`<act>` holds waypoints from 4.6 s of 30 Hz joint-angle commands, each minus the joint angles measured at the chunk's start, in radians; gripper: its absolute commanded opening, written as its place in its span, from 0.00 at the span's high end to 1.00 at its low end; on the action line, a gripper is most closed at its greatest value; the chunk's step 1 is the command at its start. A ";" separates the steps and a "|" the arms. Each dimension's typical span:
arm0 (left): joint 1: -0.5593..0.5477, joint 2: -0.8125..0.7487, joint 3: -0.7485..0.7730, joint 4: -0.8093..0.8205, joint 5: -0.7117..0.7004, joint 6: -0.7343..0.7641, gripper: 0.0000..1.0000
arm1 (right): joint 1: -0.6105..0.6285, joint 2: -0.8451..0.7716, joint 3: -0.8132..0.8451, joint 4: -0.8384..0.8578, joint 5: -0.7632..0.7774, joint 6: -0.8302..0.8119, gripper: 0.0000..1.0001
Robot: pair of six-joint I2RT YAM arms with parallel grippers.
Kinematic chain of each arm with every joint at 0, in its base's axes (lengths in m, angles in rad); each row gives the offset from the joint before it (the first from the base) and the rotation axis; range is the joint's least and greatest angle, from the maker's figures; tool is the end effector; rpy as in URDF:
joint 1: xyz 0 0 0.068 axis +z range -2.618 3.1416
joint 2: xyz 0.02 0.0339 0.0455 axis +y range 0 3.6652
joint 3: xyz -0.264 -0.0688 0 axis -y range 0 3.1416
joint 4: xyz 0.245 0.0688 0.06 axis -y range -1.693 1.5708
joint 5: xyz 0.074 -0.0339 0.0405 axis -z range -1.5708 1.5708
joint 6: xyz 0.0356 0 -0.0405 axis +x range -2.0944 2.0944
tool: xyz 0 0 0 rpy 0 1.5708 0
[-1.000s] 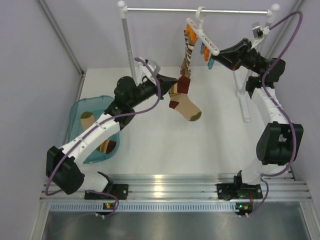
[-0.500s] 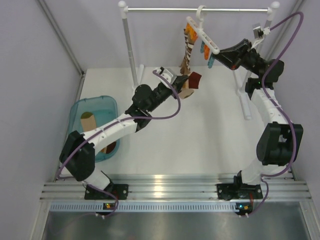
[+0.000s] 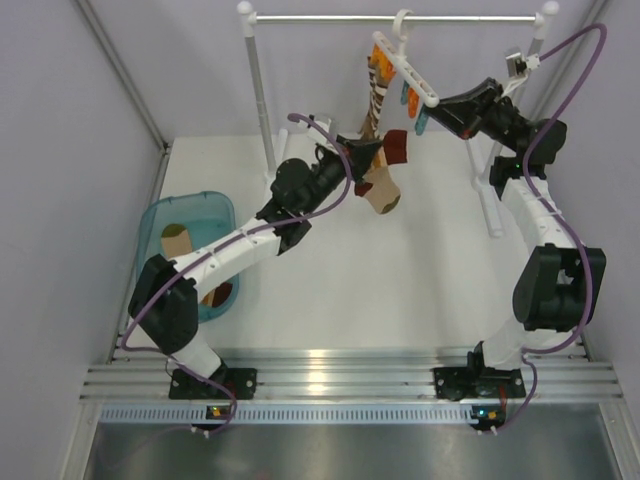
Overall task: Clip the socks to the hanger
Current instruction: Clamp the sock onto the hanger.
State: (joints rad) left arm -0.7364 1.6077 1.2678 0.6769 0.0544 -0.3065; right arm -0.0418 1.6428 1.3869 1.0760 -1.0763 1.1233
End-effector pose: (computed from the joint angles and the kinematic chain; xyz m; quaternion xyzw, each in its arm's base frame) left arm 0.2833 -0.2594 0.3884 0.1450 0.5603 -0.4198 0.6992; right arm 0.3542 0.0165 0.4393 -0.2250 0.5252 0.5723 0.5882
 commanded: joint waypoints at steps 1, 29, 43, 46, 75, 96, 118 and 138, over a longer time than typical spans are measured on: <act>-0.004 0.018 0.048 0.036 -0.004 -0.069 1.00 | 0.016 -0.015 0.000 -0.010 0.050 0.004 1.00; 0.002 0.083 0.105 0.055 0.071 -0.359 1.00 | 0.025 -0.005 0.006 -0.001 0.036 -0.003 1.00; 0.066 0.101 0.113 0.046 0.150 -0.621 1.00 | 0.025 0.014 0.034 0.012 0.021 -0.013 1.00; 0.066 0.113 0.120 0.059 0.168 -0.663 1.00 | 0.025 0.017 0.040 0.010 0.026 -0.013 1.00; 0.095 0.054 0.082 0.059 0.171 -0.688 1.00 | 0.014 0.034 0.075 -0.056 0.071 -0.022 1.00; 0.081 0.080 0.113 0.098 0.179 -0.683 1.00 | 0.034 0.045 0.070 -0.102 0.116 -0.016 1.00; 0.077 0.121 0.133 0.112 0.133 -0.629 1.00 | 0.034 0.051 0.067 -0.119 0.125 0.004 1.00; 0.063 0.184 0.219 0.150 0.137 -0.608 1.00 | 0.083 0.042 0.044 -0.182 0.182 0.021 1.00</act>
State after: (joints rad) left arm -0.6666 1.7863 1.4322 0.7345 0.1936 -0.9207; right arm 0.0170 1.6806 1.4216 0.9302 -0.9268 1.1313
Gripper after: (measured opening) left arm 0.012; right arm 0.058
